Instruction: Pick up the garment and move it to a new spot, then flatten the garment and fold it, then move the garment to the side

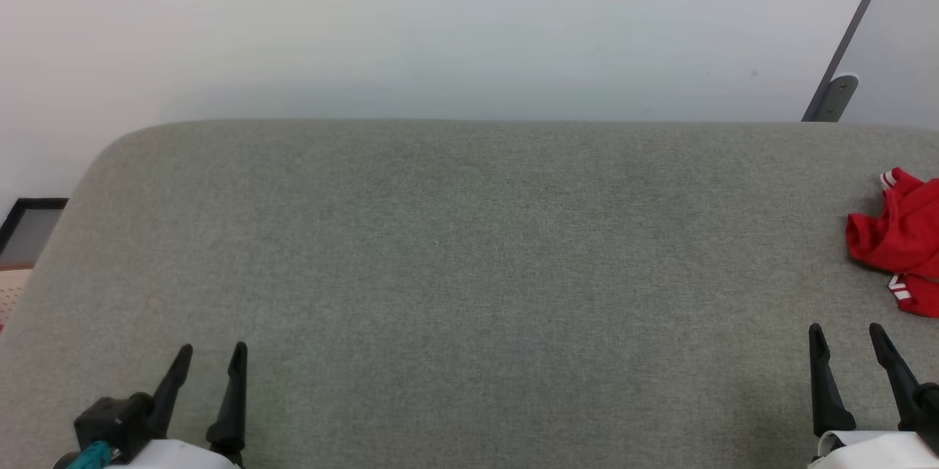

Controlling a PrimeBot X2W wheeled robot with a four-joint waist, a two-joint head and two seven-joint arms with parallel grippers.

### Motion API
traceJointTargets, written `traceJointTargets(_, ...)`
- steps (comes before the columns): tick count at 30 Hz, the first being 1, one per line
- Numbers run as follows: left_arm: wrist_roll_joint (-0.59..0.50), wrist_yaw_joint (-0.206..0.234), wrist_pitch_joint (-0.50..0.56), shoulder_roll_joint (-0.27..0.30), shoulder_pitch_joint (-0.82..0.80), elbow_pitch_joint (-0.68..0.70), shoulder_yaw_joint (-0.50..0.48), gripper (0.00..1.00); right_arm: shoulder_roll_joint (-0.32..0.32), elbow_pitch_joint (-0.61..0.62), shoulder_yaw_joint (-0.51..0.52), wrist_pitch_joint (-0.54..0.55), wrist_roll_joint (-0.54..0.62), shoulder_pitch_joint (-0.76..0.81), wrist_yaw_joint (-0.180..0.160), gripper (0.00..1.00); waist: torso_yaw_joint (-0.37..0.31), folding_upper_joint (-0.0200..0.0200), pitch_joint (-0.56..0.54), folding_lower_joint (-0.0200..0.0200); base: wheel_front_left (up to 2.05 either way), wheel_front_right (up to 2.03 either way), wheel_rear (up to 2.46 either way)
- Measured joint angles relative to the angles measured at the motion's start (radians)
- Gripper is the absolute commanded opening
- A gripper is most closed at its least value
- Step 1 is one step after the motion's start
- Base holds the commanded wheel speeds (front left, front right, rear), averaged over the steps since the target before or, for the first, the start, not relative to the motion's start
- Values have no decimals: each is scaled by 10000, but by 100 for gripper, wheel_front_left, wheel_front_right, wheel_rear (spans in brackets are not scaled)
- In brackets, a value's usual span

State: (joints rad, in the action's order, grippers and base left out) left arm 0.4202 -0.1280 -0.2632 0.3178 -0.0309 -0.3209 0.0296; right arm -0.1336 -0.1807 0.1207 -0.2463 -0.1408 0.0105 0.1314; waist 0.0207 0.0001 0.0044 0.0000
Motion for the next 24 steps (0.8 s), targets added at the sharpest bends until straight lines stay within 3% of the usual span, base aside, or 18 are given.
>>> traceJointTargets(9,59,-2,0,21,54,82,56,100,48,33,42,19,29,12,0,100,9,0,-14,0,0,0,0)
traceJointTargets(10,31,0,0,4,65,81,33,0,54,17,46,29,29,15,2,0,10,0,-13,0,0,0,0)
traceJointTargets(15,150,2,84,-343,318,-267,115,0,219,-435,25,130,-127,67,2,0,8,0,-14,0,0,0,0)
traceJointTargets(24,1544,2,531,-612,298,-192,-58,0,270,-512,40,575,-1839,35,2,0,-8,0,-15,0,0,0,0)
